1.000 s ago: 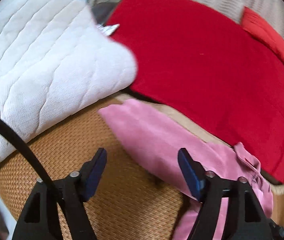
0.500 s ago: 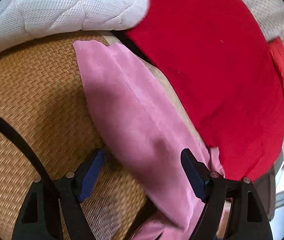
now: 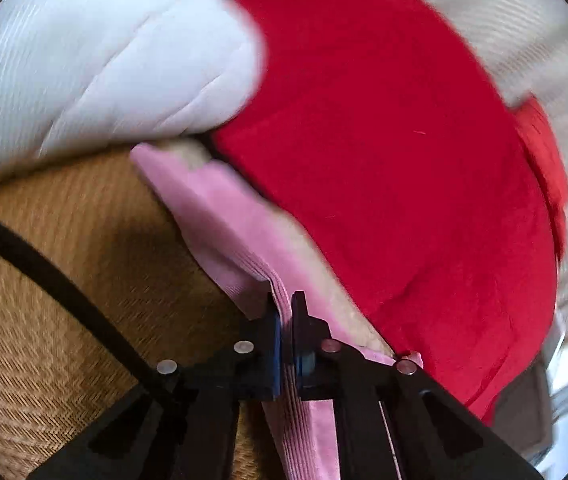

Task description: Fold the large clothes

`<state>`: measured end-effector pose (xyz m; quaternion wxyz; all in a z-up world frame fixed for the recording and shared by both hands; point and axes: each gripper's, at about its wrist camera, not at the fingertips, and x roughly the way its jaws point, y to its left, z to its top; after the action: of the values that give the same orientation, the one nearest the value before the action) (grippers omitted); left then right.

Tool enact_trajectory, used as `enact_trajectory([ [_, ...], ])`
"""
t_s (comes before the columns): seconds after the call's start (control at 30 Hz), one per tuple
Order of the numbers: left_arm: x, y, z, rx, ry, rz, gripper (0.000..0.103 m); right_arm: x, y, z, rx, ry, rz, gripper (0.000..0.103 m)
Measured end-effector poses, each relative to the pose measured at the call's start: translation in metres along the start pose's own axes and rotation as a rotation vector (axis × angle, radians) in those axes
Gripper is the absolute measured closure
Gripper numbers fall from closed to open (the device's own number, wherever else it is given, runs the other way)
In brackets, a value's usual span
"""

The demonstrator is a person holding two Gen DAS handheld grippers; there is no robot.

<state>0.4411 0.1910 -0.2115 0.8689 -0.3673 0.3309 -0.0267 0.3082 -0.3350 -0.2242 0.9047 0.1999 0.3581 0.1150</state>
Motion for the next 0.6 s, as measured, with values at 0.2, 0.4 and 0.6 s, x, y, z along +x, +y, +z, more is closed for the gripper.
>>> enact_trajectory([
  [0.2, -0.035, -0.110, -0.033, 0.391, -0.053, -0.133, 0.100, -0.023, -0.014, 0.005, 0.035, -0.065, -0.020, 0.030],
  [0.4, -0.051, -0.219, -0.152, 0.821, 0.060, -0.259, 0.100, -0.060, -0.040, 0.011, 0.115, -0.141, -0.051, 0.030],
  [0.6, -0.017, -0.232, -0.281, 1.137, 0.355, -0.129, 0.073, -0.094, -0.073, 0.016, 0.223, -0.204, -0.076, 0.029],
])
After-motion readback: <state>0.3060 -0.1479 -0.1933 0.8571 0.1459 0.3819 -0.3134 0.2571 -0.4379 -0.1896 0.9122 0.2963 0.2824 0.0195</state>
